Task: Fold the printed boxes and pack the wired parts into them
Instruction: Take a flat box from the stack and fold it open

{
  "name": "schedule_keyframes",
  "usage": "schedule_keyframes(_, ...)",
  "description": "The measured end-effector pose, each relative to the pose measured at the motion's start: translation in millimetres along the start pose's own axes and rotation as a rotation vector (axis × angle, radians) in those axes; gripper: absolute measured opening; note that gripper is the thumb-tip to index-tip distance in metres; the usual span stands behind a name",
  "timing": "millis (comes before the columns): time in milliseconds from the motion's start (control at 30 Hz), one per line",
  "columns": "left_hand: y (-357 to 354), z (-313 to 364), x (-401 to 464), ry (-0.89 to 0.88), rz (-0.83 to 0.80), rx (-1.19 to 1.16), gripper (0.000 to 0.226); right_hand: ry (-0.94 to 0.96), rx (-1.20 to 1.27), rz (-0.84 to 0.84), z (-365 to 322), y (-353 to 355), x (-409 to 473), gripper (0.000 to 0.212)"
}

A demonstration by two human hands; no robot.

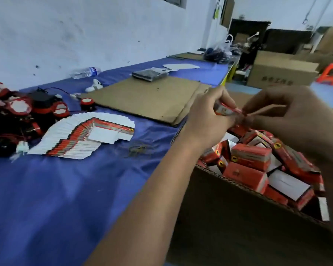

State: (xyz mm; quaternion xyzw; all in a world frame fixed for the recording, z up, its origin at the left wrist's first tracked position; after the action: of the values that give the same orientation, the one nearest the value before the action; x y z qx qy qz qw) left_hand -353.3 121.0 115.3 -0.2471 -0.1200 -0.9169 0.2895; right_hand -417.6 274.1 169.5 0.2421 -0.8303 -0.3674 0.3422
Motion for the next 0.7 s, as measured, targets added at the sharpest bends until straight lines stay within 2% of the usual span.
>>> schedule_keyframes(67,-18.9,-7.2,7.6,0.120,-0.060,-0.008,0.030,-0.046,-0.131,0.023,9.9,2.0,-2.1,0.013)
schedule_keyframes(133,-33.8,-17.7,7.2,0.229,-0.195,0.036,0.021,-0.084,-0.397,-0.062,18.1,-7.6,1.5,0.018)
schedule_keyframes(167,-40.8,-24.1,6.1,0.268,-0.284,0.128,0.018,-0.103,-0.541,-0.181,20.2,-14.6,3.0,0.020)
schedule_keyframes(233,-46.2,-34.5,3.6,0.299,-0.448,0.477,0.013,-0.099,-0.783,-0.483,23.1,-32.0,4.4,0.025)
schedule_keyframes(267,-45.6,-36.8,2.9,0.294,-0.483,0.662,0.019,-0.062,-0.851,-0.596,24.1,-39.2,3.7,0.027)
schedule_keyframes(333,-43.2,-36.7,5.8,0.242,-0.497,0.840,0.016,-0.029,-0.852,-0.660,22.3,-44.7,2.6,0.027)
schedule_keyframes(467,-40.1,-29.3,5.8,0.172,-0.569,0.918,0.029,-0.071,-0.832,-0.645,22.3,-46.2,4.4,0.028)
schedule_keyframes(533,-26.1,-19.9,3.0,0.174,-0.511,0.813,0.028,-0.097,-0.801,-0.586,20.4,-44.5,5.4,0.027)
schedule_keyframes(600,-3.2,-7.8,0.6,0.118,-0.358,0.632,0.021,-0.100,-0.718,-0.385,8.3,-43.7,7.1,0.021)
schedule_keyframes(700,39.8,0.7,-13.4,0.012,0.038,0.418,0.012,0.007,-0.373,0.041,-34.0,-53.5,1.1,0.017)
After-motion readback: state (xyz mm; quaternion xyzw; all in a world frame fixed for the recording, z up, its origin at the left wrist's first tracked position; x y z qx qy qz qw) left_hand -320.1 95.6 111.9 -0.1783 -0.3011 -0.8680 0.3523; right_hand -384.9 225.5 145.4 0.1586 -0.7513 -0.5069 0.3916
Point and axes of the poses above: each hand's wrist, its own x-axis towards the middle knuckle, its own y-axis out of the back of the hand, z = x × y, the point moved 2 cm from there along x, towards the middle knuckle, and after that the axes turned 6 degrees about -x, right-handed, at the moved point
